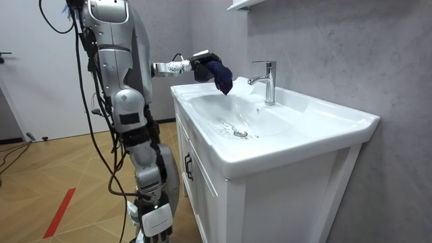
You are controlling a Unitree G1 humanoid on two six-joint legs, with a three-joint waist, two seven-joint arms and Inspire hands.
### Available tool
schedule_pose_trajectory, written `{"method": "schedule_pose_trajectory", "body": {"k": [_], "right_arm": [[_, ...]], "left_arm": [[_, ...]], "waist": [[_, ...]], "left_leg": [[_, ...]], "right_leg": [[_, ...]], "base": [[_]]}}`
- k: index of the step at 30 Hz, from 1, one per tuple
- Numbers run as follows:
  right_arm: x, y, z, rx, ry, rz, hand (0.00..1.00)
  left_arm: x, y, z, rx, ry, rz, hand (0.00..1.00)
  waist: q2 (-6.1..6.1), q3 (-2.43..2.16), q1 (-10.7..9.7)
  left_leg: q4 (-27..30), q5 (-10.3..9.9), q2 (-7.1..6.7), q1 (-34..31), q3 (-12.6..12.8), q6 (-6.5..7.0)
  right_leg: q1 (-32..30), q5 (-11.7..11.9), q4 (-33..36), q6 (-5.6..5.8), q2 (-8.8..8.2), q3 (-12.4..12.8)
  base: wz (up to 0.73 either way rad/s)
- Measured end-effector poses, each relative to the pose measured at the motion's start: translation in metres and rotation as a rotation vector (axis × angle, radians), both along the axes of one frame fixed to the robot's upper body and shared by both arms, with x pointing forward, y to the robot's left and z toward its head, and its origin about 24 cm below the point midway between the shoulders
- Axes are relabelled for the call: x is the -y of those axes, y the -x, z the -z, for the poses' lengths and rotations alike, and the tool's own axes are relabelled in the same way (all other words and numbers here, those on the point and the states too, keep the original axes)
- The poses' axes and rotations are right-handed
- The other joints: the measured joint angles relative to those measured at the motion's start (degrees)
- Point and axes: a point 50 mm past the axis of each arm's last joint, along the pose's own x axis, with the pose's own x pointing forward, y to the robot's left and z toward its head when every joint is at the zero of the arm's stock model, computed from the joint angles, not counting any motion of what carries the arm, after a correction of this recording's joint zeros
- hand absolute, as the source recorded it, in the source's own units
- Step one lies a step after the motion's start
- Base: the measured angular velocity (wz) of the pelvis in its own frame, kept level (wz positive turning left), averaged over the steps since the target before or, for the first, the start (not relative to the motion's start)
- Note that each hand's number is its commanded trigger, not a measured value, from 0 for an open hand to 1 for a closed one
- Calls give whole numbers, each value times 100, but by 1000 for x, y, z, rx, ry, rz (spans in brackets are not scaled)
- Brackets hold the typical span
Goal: Wipe basin
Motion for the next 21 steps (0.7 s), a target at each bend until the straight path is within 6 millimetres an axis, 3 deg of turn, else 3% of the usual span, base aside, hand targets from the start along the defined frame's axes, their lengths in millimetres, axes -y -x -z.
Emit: {"method": "schedule_pose_trajectory", "body": {"k": [9,15,21], "right_arm": [[0,1,0,-16,4,6,0],[1,-10,-1,27,16,-13,0],[1,-18,-2,60,17,-25,0]], "left_arm": [[-2,-1,6,-71,-93,8,100],[-3,-2,38,-275,-180,10,100],[-4,-1,47,-380,-188,29,100]], "waist": [[8,2,-42],[36,-7,-53],[54,-19,-33]], "left_leg": [[2,0,-5,3,3,0],[2,0,-4,-37,-5,1],[36,2,1,-120,-6,1]], "right_leg": [[-38,-23,69,3,-16,12],[-55,-24,82,3,-15,-12],[-86,-17,84,-1,-10,-41]], "base": [[0],[1],[1]]}}
